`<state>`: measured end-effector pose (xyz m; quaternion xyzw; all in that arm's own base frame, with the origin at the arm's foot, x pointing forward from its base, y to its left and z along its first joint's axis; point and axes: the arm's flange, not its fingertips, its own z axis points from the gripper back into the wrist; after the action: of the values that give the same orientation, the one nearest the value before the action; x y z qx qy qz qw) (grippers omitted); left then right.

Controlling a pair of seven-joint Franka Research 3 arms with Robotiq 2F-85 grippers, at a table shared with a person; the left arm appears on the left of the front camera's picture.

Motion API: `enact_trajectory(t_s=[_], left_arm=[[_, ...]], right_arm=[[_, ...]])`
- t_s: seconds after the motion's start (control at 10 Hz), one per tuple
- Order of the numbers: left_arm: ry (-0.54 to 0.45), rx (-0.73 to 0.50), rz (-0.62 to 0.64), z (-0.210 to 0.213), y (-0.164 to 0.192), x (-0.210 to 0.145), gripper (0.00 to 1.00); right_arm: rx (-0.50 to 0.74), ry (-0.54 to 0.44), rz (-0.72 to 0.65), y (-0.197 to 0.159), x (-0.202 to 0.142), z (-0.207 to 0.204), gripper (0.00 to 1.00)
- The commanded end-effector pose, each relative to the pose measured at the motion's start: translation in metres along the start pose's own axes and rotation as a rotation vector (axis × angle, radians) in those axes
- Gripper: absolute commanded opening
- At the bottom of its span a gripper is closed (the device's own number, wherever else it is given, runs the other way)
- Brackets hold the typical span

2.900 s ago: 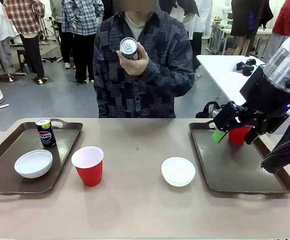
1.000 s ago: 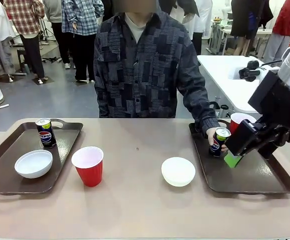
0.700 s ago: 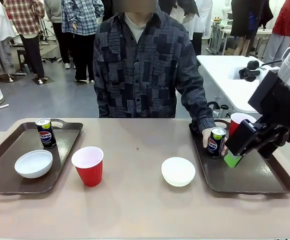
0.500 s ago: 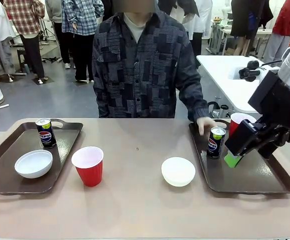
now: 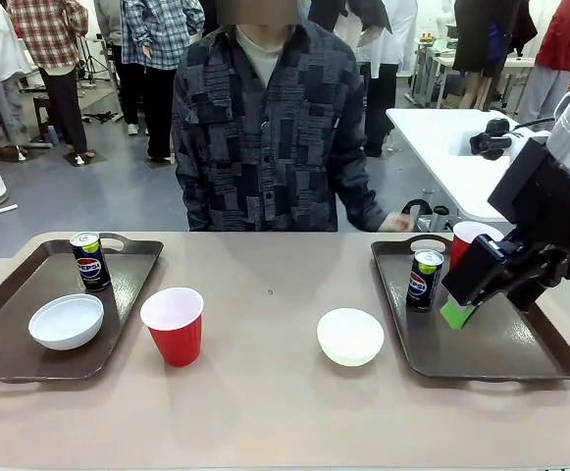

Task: Prepare tableware on both trays.
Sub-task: Pick up a Picnic Bowl from the table and place it on a Handle tray.

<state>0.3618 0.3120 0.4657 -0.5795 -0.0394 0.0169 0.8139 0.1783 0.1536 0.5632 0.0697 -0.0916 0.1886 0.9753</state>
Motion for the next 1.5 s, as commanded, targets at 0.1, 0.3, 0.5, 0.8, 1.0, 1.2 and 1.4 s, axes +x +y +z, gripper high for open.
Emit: enact_trajectory(t_s=[0.1, 0.3, 0.5, 0.8, 1.0, 1.2, 1.4], left_arm=[[-0.014, 0.006, -0.003, -0.002, -0.002, -0.004, 1.00], [-0.014, 0.006, -0.003, -0.002, -0.002, -0.004, 1.00], [-0.014, 0.006, -0.003, -0.002, -0.002, -0.004, 1.00], [-0.014, 0.006, -0.003, -0.002, -0.002, -0.004, 1.00], [-0.014, 0.006, -0.003, -0.002, -0.002, -0.004, 1.00], [-0.014, 0.006, -0.003, -0.002, -0.002, -0.004, 1.00], [-0.014, 0.006, -0.003, -0.002, -0.002, -0.004, 1.00]], right_arm=[[0.000, 0.000, 0.000, 0.000, 0.000, 0.000, 1.00], [-0.032, 0.006, -0.029, -0.004, 0.025, -0.016, 1.00], [-0.072, 0.014, -0.042, -0.001, 0.073, -0.051, 1.00], [-0.091, -0.002, -0.064, -0.008, 0.139, -0.098, 1.00], [-0.083, -0.015, -0.125, -0.024, 0.173, -0.120, 1.00], [-0.081, 0.001, -0.156, -0.028, 0.178, -0.120, 1.00], [-0.055, -0.010, -0.105, -0.030, 0.170, -0.128, 1.00]])
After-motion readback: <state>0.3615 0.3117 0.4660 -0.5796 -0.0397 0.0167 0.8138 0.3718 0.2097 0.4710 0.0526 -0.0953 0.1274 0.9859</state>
